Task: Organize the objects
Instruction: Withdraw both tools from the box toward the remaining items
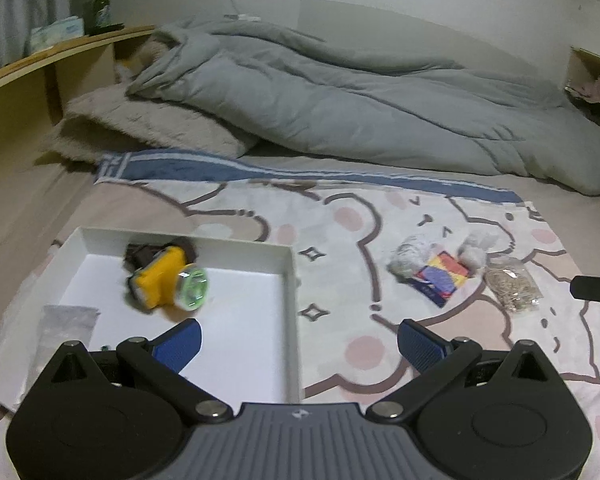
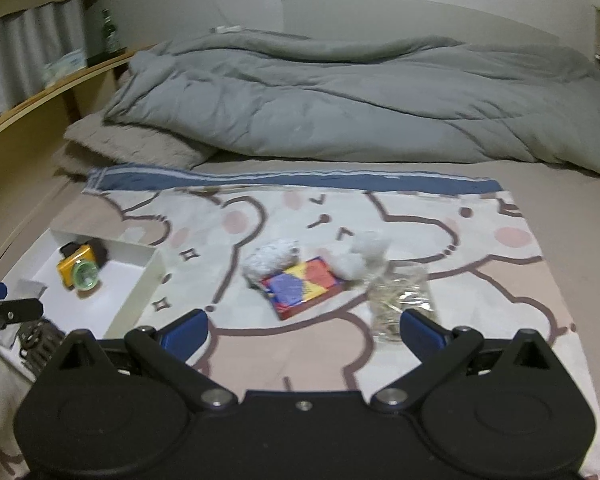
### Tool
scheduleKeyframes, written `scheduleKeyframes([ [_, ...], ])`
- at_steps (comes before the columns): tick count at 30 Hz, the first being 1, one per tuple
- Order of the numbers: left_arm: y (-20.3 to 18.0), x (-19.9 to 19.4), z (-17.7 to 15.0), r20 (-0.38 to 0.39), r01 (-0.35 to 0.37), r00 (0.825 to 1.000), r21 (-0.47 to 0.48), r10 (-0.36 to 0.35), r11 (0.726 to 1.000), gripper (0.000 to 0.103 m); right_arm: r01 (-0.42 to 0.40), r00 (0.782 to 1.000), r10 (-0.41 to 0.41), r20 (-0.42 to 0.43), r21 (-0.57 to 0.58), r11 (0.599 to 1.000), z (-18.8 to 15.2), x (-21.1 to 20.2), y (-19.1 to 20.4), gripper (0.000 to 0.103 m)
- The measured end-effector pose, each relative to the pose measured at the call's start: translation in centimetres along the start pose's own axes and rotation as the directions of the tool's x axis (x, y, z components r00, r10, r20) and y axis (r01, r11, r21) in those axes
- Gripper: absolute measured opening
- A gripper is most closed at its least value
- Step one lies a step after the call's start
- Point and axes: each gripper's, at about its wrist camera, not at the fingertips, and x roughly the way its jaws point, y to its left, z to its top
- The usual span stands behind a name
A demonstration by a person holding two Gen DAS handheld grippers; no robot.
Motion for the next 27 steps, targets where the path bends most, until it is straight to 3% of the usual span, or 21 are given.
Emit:
scheduleKeyframes([
  [10,-4.2,1.3,0.8,0.034,0.045,0.998,0.046,-0.047,0.998,0.103,0.062,0.998,-0.063,0.018,0.050,0.997,-0.7,0.3,-3.9,0.103],
  [21,-6.7,3.4,0.2,0.056,0.029,0.998,0.045,-0.031,0.999,0.103,0.168,0.982,-0.176,0.064,0.112,0.979,-1.0,2.4,-6.5,0.103],
  [27,-7.7,4.7,-0.4,0.045,0.110,0.992,0.094,-0.115,0.989,0.103,0.194,0.972,-0.214,0.099,0.177,0.965,-0.3,3.7,-8.0,0.103],
])
